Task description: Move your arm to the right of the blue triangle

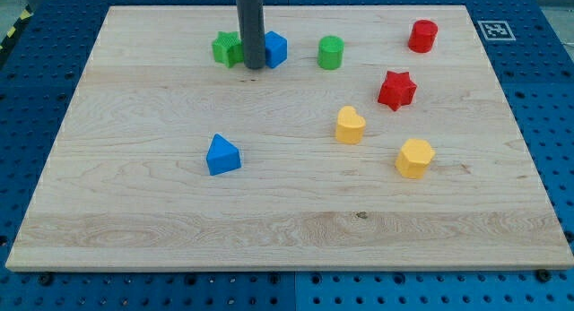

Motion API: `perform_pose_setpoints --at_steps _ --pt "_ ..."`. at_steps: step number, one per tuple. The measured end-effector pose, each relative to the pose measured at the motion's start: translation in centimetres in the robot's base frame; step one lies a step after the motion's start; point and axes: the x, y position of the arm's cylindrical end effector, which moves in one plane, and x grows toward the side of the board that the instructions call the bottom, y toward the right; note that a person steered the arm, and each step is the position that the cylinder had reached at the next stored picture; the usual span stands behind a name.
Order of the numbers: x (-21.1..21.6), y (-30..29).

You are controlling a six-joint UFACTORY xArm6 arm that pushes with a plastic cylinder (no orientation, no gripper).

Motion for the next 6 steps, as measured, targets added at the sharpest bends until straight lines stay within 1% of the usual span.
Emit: perform_pose_setpoints --at_steps 2,3,4,5,6 --pt "0.0 2.0" --pt "1.6 -0.6" --pt "3.8 -1.3" --pt "8.0 -0.9" --pt "13.3 -0.3"
